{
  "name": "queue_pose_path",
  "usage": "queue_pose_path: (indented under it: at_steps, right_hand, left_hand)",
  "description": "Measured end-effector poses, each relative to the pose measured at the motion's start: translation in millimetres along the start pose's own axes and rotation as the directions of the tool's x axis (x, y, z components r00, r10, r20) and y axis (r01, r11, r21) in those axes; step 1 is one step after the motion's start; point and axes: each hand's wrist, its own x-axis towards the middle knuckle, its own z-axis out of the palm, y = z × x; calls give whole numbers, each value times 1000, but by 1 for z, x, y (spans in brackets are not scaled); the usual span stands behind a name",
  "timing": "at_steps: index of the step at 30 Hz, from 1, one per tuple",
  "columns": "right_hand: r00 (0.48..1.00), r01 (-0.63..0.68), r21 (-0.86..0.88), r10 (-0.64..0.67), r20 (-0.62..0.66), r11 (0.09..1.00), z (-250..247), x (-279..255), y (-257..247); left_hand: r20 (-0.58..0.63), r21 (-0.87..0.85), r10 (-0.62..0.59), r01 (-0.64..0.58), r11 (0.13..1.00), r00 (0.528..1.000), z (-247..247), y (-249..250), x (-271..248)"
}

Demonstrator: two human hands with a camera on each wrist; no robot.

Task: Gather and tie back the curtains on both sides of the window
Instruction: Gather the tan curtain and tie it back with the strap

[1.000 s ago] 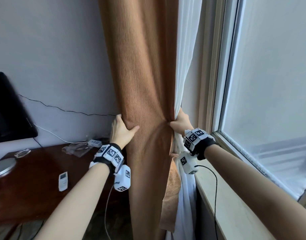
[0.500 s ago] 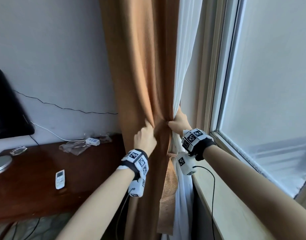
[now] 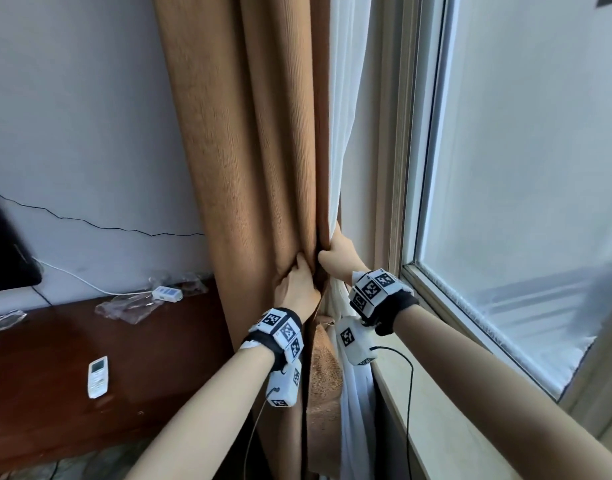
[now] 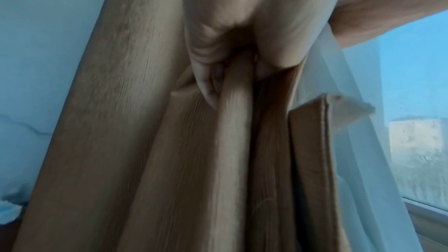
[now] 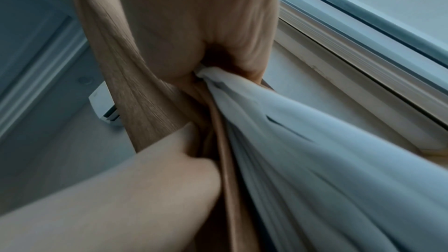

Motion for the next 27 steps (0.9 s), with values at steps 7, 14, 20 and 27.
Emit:
queue_pose_path:
  at_steps: [7, 14, 20, 27]
  right_hand:
    - [990, -33, 81, 22, 136, 996, -6, 2, 0]
    - [999, 15, 12, -14, -53, 1000, 3, 4, 9]
    - [1000, 5, -52, -4, 4, 999, -10, 5, 8]
    - [997, 21, -46, -24, -67, 999, -6, -1, 10]
  left_hand:
    - [286, -45, 31, -19, 999, 958, -2, -8, 18]
    - [404, -25, 163, -168, 986, 900, -8, -13, 17]
    - [3, -139, 125, -123, 983, 992, -60, -76, 41]
    - [-41, -385, -403, 358, 850, 914, -101, -137, 77]
